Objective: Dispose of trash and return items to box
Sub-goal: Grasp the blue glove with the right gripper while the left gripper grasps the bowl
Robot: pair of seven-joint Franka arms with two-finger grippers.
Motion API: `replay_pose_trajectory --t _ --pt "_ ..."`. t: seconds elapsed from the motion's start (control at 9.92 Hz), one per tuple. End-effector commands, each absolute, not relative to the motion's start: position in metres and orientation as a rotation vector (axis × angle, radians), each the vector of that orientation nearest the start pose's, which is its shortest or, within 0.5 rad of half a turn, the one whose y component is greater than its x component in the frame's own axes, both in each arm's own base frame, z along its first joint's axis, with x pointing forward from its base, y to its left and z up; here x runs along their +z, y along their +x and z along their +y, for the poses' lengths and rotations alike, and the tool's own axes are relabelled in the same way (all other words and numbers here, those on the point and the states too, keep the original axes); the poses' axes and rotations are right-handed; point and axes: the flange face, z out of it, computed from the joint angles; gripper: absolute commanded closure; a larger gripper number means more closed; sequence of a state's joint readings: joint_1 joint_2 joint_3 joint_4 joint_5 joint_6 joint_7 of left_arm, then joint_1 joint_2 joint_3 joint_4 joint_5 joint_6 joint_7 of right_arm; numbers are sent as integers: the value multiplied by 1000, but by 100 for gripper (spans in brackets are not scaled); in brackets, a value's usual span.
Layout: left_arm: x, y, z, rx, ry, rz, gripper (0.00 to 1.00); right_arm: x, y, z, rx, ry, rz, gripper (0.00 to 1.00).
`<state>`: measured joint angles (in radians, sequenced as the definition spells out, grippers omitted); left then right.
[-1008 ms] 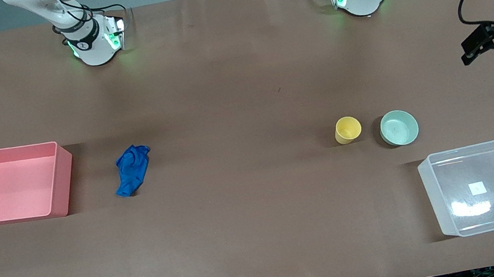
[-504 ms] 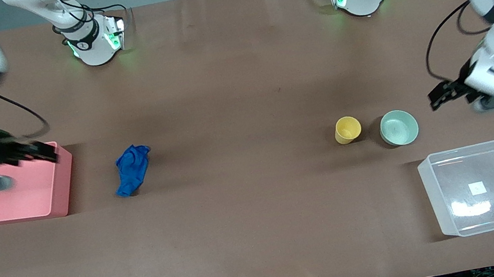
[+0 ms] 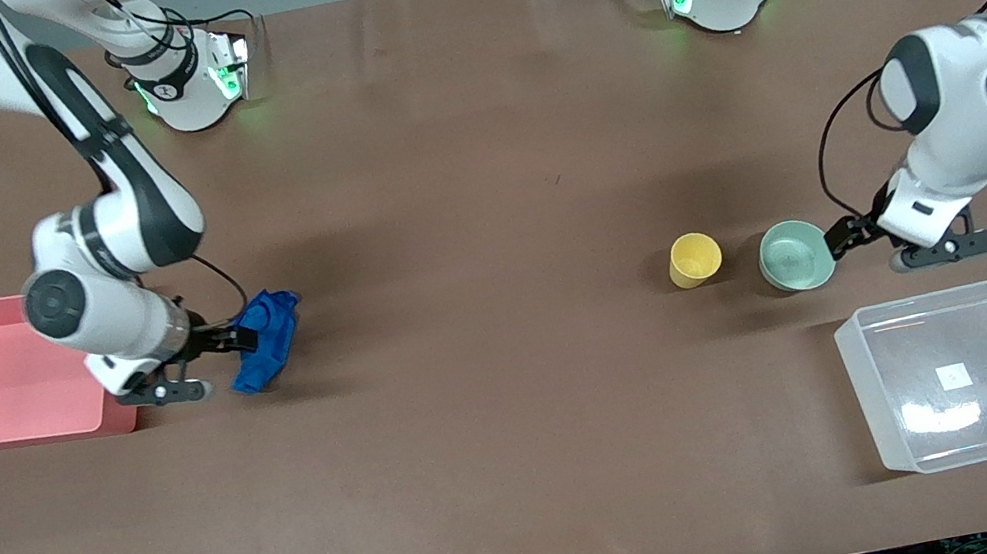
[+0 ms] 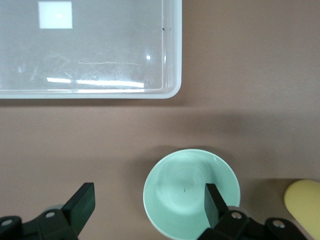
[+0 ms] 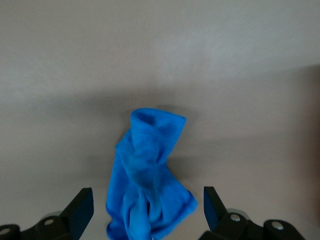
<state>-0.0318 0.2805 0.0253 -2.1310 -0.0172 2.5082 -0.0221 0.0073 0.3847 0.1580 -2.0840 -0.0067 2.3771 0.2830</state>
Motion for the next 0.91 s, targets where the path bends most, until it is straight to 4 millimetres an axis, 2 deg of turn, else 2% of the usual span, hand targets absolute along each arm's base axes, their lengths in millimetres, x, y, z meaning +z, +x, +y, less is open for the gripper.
replay_pose_trajectory --t 0.0,0.1,0.2,0.3,0.4,0.5,0.6,0.71,0.81 --pt "225 570 -4 -116 -3137 -21 3 203 560 103 115 -3092 225 10" --pt "213 569 -4 -104 -3137 -21 3 199 558 101 66 -3094 214 32" --pt "201 567 -4 -97 -3136 -20 3 194 559 97 44 -3096 211 64" --pt "190 564 -4 -82 -3136 -20 3 192 557 95 42 -3095 220 87" --pt "182 557 -5 -75 -3136 -18 3 193 558 94 35 -3094 225 98" --pt "177 549 -4 -61 -3136 -19 9 193 559 91 35 -3092 234 99" --pt "175 544 -4 -46 -3137 -26 33 193 560 88 35 -3091 246 99" --pt "176 542 -3 -46 -3137 -19 73 195 561 92 44 -3087 293 99" --pt "177 543 -5 -46 -3137 -12 91 203 563 99 36 -3083 338 99"
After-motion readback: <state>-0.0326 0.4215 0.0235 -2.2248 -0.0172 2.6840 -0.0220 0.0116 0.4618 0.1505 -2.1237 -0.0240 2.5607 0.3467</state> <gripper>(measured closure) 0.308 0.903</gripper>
